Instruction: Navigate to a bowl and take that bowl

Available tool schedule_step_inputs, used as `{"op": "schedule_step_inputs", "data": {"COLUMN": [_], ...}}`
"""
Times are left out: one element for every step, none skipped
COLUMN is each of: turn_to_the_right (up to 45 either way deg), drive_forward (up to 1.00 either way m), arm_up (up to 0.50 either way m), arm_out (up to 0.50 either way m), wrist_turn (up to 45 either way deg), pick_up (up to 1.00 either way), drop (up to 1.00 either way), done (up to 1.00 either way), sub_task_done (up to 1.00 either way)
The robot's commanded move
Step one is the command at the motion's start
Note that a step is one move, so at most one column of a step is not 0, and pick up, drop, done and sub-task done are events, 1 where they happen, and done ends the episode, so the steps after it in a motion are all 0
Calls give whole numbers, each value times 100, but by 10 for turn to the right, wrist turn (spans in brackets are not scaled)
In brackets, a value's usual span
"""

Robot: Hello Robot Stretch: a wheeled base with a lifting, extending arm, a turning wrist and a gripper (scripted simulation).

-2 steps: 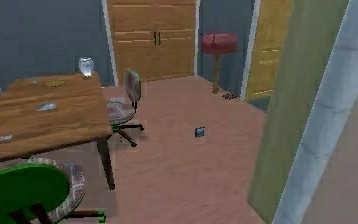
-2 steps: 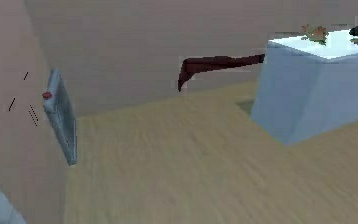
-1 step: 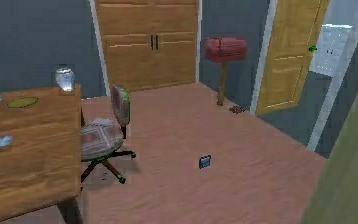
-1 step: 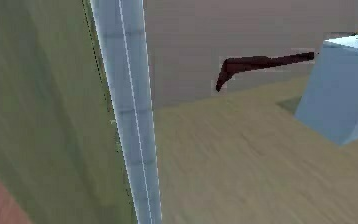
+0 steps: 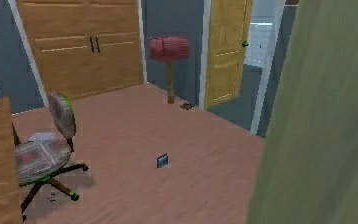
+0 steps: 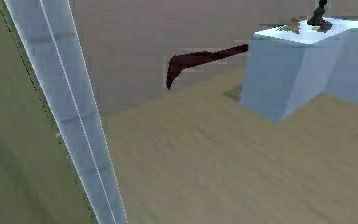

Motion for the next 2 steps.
{"op": "schedule_step_inputs", "data": {"turn_to_the_right": [0,450], "drive_forward": [90,0], "arm_up": [0,0], "arm_out": [0,0], "wrist_turn": [0,0], "pick_up": [0,0], "drop": [0,0], "done": [0,0], "sub_task_done": [0,0]}}
